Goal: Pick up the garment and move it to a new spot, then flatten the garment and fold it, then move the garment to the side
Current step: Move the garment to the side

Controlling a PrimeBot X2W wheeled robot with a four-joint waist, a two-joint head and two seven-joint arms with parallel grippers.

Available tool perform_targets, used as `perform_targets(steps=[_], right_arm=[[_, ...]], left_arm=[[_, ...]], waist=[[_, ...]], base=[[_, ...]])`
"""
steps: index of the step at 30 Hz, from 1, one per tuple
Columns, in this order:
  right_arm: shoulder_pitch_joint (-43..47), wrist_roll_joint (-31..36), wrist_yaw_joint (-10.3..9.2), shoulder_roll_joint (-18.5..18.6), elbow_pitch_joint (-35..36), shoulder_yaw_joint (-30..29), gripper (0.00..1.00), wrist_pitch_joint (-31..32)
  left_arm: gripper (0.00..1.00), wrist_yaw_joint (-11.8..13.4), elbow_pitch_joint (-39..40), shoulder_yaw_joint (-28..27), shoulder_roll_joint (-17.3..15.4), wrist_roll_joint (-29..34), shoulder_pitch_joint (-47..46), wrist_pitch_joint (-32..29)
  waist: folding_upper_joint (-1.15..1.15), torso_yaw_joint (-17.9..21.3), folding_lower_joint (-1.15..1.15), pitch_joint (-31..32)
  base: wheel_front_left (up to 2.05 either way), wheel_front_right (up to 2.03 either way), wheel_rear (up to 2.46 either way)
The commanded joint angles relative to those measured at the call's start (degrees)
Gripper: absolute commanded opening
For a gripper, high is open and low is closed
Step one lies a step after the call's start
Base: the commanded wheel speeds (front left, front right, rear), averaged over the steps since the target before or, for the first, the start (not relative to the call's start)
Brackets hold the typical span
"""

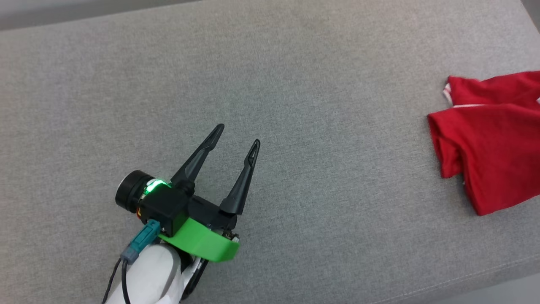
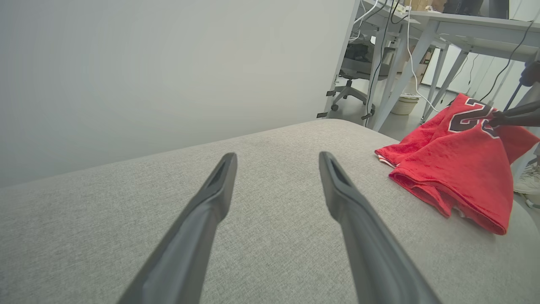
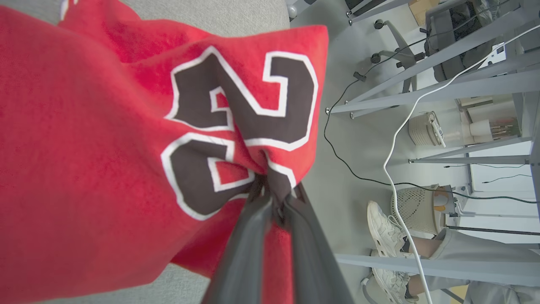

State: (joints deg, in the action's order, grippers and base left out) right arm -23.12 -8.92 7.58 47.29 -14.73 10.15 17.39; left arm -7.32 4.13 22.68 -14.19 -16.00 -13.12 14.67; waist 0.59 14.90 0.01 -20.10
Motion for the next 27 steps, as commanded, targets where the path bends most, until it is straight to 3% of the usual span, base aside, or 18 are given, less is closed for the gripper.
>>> perform_targets(steps=[1, 10, 19, 20, 21, 27], right_arm=[[-1.8, 0.9, -0.09, -0.3, -2.5, -1.7, 0.00, -1.5], [-7.4, 9.7, -0.09, -1.9, -20.4, -15.7, 0.00, -8.1], [-11.6, 16.5, -0.09, -5.6, -28.3, -25.6, 0.00, -12.6], [-11.9, 17.2, -0.09, -5.9, -28.8, -26.3, 0.20, -13.1], [-12.1, 17.8, -0.09, -6.2, -29.1, -27.0, 1.00, -13.5], [-13.4, 21.4, -0.09, -8.3, -29.9, -30.2, 1.00, -15.9]], left_arm=[[1.00, -0.2, 0.8, 0.3, -0.9, 0.4, -1.6, 0.3], [1.00, -0.2, 4.9, 0.6, -3.7, 0.6, -5.6, 0.3], [1.00, -0.2, 5.9, -0.1, -4.1, 0.9, -5.4, 0.3], [1.00, -0.2, 5.9, -0.1, -4.1, 0.9, -5.4, 0.3], [1.00, -0.2, 5.8, -0.1, -4.0, 0.8, -5.4, 0.3], [1.00, -0.2, 4.8, -0.3, -2.8, 0.6, -5.2, 0.3]], waist=[[-0.59, 1.7, -0.01, -7.1], [-0.59, -2.5, -0.01, -13.9], [-0.59, -5.0, -0.01, -15.7], [-0.59, -5.1, -0.01, -15.7], [-0.59, -5.2, -0.01, -15.6], [-0.59, -5.4, -0.01, -12.7]], base=[[0.00, 0.00, 0.00], [0.00, 0.00, 0.00], [0.00, 0.00, 0.00], [0.00, 0.00, 0.00], [0.00, 0.00, 0.00], [0.00, 0.00, 0.00]])
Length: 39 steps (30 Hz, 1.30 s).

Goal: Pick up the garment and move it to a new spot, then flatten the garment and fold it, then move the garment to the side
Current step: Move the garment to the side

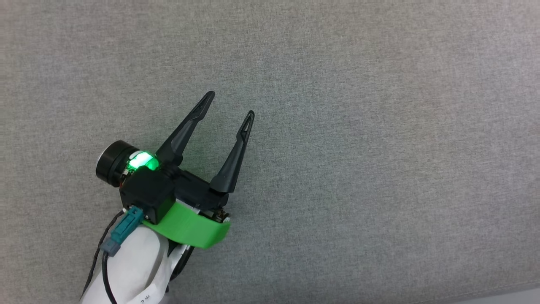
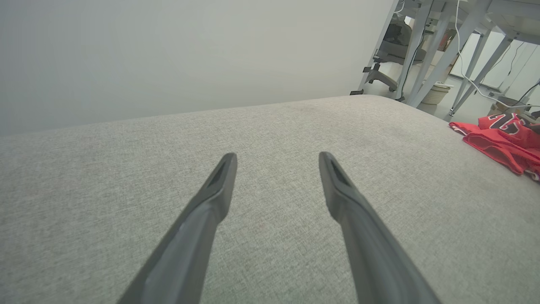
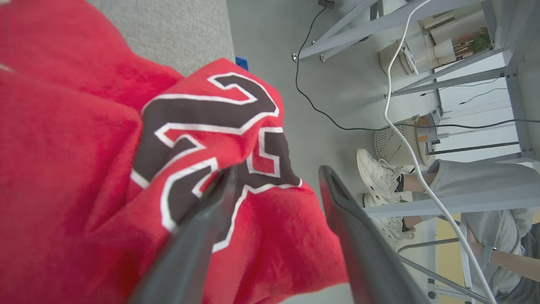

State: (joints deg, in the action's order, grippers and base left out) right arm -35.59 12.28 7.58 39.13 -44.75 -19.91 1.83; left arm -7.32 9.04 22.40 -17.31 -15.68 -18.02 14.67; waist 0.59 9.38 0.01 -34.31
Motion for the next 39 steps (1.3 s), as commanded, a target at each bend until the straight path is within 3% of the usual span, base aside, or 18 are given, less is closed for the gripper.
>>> perform_targets(steps=[1, 8, 12, 21, 29, 33, 39], right_arm=[[-1.1, 0.6, -0.09, -0.6, 0.4, -0.3, 1.00, -1.0], [-1.4, 0.2, -0.09, -3.3, 6.1, 2.6, 1.00, -3.7], [-0.1, -4.1, -0.09, -5.5, 11.1, 4.9, 1.00, -4.4], [9.4, -17.5, -0.09, -12.8, 29.5, 11.1, 1.00, -2.6], [21.6, -24.2, -0.09, -21.0, 44.7, 14.8, 1.00, -3.4], [26.2, -24.6, -0.09, -24.7, 47.4, 17.2, 1.00, -5.5], [31.1, -22.6, -0.09, -28.7, 45.6, 17.8, 1.00, -10.0]], left_arm=[[1.00, -0.2, -0.5, 0.0, 0.7, 0.1, -0.1, 0.3], [1.00, -0.2, -2.8, -1.2, 4.0, -0.9, 2.5, 0.3], [1.00, -0.2, -4.5, -3.3, 5.5, -1.6, 5.0, 0.3], [1.00, -0.2, -7.9, -10.1, 8.4, -2.8, 11.2, 0.3], [1.00, -0.2, -11.2, -12.9, 9.3, -1.8, 15.2, 0.3], [1.00, 0.3, -12.8, -15.0, 9.9, 0.5, 16.9, 0.3], [1.00, 0.6, -14.6, -17.1, 11.5, 3.4, 18.7, 0.3]], waist=[[-0.59, 0.2, -0.01, 2.5], [-0.59, -0.4, -0.01, 11.6], [-0.59, -1.3, -0.01, 16.9], [-0.59, -5.0, -0.01, 26.1], [-0.59, -7.3, -0.01, 30.5], [-0.59, -7.5, -0.01, 31.5], [-0.59, -8.4, -0.01, 32.2]], base=[[0.00, 0.00, 0.00], [0.00, 0.00, 0.00], [0.00, 0.00, 0.00], [0.00, 0.00, 0.00], [0.00, 0.00, 0.00], [0.00, 0.00, 0.00], [0.00, 0.00, 0.00]])
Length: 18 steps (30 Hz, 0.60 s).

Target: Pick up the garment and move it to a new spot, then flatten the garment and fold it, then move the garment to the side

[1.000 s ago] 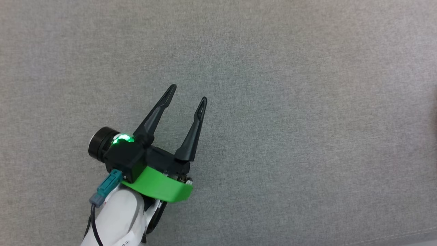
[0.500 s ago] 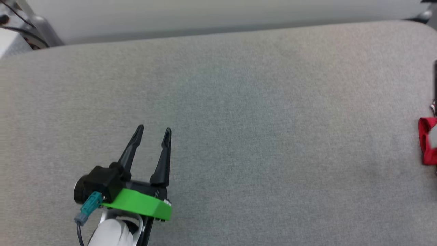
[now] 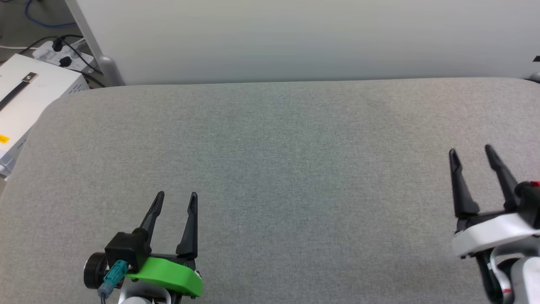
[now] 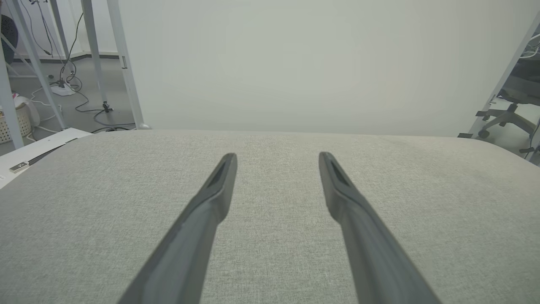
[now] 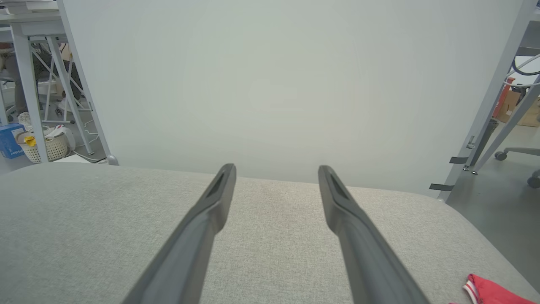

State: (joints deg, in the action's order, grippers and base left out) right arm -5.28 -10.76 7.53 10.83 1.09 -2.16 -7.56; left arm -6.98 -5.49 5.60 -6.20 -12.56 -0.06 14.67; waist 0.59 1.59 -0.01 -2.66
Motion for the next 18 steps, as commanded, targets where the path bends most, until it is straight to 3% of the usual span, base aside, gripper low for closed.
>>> perform_targets(steps=[1, 9, 18], right_arm=[[1.3, 0.5, -0.04, -1.1, -0.7, 0.2, 1.00, -1.2], [4.4, 2.9, -0.04, -5.7, -3.5, 1.0, 1.00, -4.5], [4.4, 3.2, -0.04, -7.0, -4.8, 1.7, 1.00, -5.3]], left_arm=[[1.00, 0.2, -0.1, -0.7, 0.6, 0.6, 0.9, 0.3], [1.00, -0.1, -0.2, -2.4, 2.0, 1.9, 1.9, 0.3], [1.00, -0.4, 0.6, -3.3, 2.7, 2.0, 2.4, 0.3]], waist=[[-0.59, -0.7, 0.01, 0.7], [-0.59, -1.3, 0.01, 1.4], [-0.59, -1.1, 0.01, 2.0]], base=[[0.00, 0.00, 0.00], [0.00, 0.00, 0.00], [0.00, 0.00, 0.00]])
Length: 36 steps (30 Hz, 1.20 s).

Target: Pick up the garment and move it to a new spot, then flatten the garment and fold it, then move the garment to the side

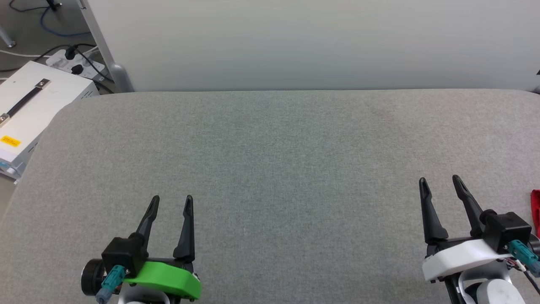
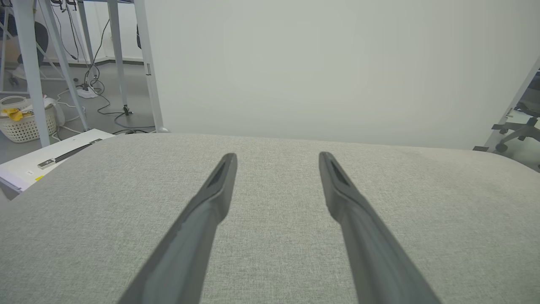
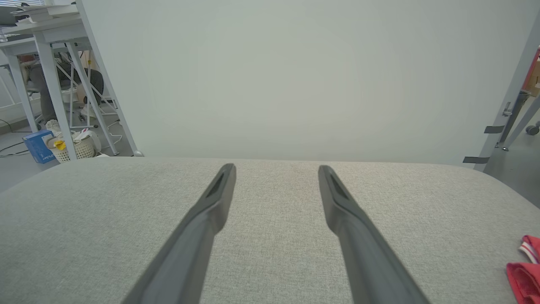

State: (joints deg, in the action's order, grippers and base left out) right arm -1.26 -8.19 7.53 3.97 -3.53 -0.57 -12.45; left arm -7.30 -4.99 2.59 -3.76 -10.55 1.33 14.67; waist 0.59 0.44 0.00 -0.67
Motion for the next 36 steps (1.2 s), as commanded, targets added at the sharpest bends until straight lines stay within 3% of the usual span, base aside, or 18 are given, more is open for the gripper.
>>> perform_targets(steps=[1, 17, 18, 36], right_arm=[[0.3, 0.7, -0.04, -0.2, -0.2, 0.1, 1.00, -0.4], [0.5, 0.7, -0.04, -0.3, 0.0, 0.5, 1.00, -0.1], [0.0, 0.3, 0.01, -0.2, -0.2, 0.5, 0.00, -0.1], [0.1, 1.3, 0.00, -0.3, 0.3, 0.5, 0.00, 1.5]], left_arm=[[1.00, -0.1, 0.1, -0.3, 0.3, -0.1, 1.0, 0.3], [1.00, -0.2, -1.1, 0.3, 0.7, 0.1, 1.4, 0.3], [0.00, 0.0, -0.9, 0.2, 0.4, 0.0, 0.2, -0.1], [0.00, 0.9, -0.2, 0.0, 0.4, 1.3, -0.1, -1.9]], waist=[[-0.59, 0.0, 0.00, 0.0], [-0.59, 0.3, 0.00, 0.0], [0.00, 0.3, 0.00, 0.0], [-0.07, 0.2, 0.00, 0.1]], base=[[0.00, 0.00, 0.00], [0.00, 0.00, 0.00], [0.00, 0.00, 0.00], [0.00, 0.00, 0.00]])
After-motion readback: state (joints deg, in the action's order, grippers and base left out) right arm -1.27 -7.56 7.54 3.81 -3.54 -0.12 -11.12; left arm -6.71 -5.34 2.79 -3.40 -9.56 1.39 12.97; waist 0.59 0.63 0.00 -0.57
